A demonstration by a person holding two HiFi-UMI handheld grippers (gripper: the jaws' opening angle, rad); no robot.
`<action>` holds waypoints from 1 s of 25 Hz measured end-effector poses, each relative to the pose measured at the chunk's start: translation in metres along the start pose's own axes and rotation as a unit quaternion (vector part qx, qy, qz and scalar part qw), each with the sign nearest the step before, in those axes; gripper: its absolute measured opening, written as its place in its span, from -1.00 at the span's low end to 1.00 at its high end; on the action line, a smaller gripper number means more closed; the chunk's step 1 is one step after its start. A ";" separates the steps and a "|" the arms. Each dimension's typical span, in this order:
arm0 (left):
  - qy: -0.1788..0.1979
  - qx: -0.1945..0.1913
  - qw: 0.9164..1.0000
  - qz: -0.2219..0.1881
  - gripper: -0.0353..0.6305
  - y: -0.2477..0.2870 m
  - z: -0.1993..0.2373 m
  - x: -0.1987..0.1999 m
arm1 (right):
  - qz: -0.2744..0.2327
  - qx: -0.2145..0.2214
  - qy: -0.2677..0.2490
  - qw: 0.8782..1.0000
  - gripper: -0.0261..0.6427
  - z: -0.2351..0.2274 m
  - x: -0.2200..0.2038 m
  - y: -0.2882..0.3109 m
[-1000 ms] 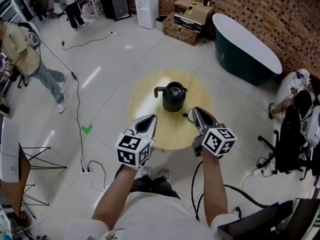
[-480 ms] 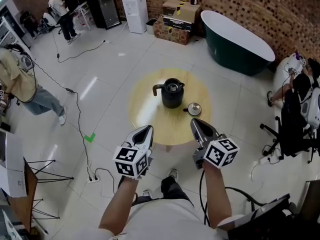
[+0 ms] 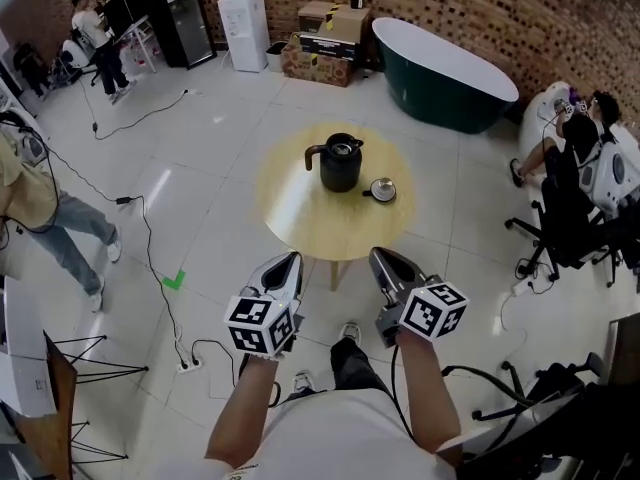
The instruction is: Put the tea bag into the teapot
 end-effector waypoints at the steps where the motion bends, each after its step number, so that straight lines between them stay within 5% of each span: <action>1: 0.000 -0.004 1.000 -0.002 -0.86 -0.010 0.001 -0.007 | -0.004 -0.003 -0.002 1.000 -0.92 0.012 -0.007 -0.004; 12: -0.009 -0.056 0.998 0.004 -0.86 -0.087 -0.013 -0.069 | -0.024 -0.051 -0.028 0.998 -0.92 0.106 -0.067 -0.057; 25: 0.025 -0.068 0.997 0.004 -0.86 -0.124 -0.038 -0.084 | -0.045 -0.061 -0.032 0.997 -0.92 0.137 -0.099 -0.093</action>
Point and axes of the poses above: the fingertips, and each gripper's own axes: y forward along the fingers, z to its left, x out of its top, the point moved 9 cm from there along -y, backward along the fingers, and after that the axes turned 13 degrees about z, right-handed, at the moved point
